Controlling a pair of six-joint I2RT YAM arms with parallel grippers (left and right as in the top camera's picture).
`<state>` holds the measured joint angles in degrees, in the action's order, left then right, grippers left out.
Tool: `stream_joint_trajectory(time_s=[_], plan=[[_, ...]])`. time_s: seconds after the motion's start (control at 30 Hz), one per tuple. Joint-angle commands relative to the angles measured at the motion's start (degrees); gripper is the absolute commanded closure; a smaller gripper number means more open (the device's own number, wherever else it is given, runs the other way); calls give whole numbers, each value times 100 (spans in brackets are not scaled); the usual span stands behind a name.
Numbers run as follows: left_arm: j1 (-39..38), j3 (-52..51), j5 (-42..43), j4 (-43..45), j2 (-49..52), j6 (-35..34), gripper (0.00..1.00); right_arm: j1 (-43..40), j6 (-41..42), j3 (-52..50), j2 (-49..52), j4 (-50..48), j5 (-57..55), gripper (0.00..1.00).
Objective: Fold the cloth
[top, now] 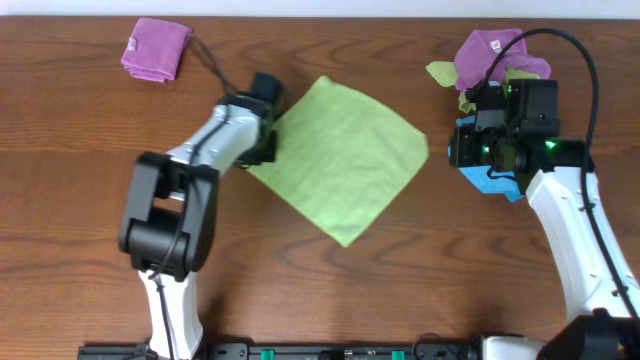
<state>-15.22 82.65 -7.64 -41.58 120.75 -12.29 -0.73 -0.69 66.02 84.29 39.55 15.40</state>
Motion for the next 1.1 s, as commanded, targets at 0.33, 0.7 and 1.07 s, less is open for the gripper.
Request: stream_joint_trajectory(time_s=[0.33,0.7,1.07], plan=[[699,-1268,483,-415,437,-763,94,977,118,72,1038,-610,380,99],[402,-1593,769,-203,437,-918,94,1541,197,74,2245,-1346,190,99],[393,-1593,769,-146,437,-916,94,1585,236,72,2774,-2006,-321,99]])
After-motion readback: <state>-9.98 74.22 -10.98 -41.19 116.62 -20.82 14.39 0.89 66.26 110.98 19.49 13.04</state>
